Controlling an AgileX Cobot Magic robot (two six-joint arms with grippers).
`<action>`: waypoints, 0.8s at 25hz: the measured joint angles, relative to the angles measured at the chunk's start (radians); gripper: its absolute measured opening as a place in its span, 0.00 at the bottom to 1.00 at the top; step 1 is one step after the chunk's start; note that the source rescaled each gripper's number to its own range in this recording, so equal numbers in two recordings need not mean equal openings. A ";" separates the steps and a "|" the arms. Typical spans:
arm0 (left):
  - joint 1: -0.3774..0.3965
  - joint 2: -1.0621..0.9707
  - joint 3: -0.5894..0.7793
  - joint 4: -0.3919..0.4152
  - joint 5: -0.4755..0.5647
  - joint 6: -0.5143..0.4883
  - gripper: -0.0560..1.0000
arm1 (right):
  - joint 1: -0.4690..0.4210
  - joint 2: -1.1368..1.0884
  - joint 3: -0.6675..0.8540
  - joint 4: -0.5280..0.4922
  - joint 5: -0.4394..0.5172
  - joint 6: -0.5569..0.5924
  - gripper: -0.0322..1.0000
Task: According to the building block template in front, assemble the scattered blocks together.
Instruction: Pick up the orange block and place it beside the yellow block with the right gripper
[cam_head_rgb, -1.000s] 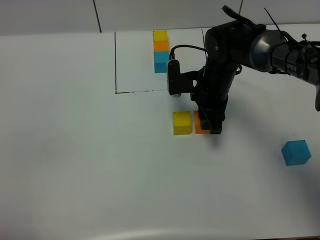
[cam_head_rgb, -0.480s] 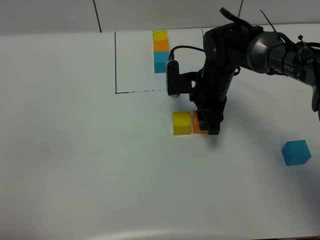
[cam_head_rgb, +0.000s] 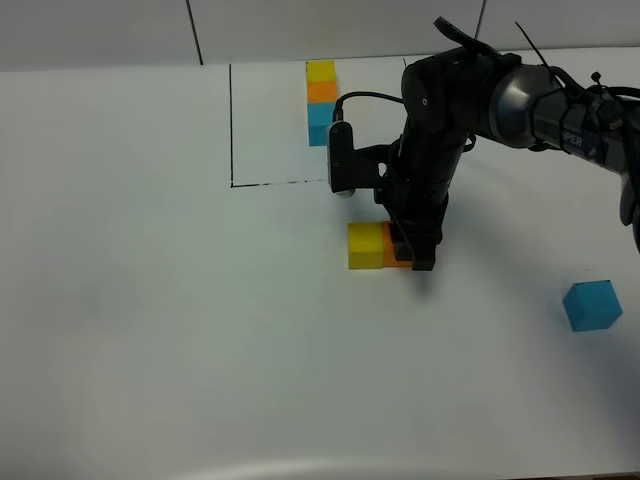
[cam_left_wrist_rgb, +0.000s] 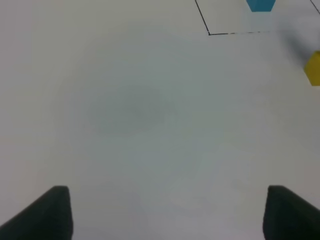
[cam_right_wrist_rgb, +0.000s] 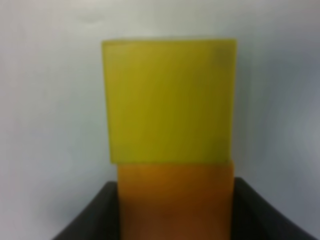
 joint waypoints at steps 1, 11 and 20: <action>0.000 0.000 0.000 0.000 0.000 0.000 0.68 | 0.000 0.000 0.000 0.000 0.000 0.000 0.05; 0.000 0.000 0.000 0.000 0.000 0.000 0.68 | 0.000 0.000 0.000 0.000 0.000 0.000 0.05; 0.000 0.000 0.000 0.000 0.000 0.000 0.68 | 0.004 0.000 0.000 -0.018 -0.005 0.001 0.09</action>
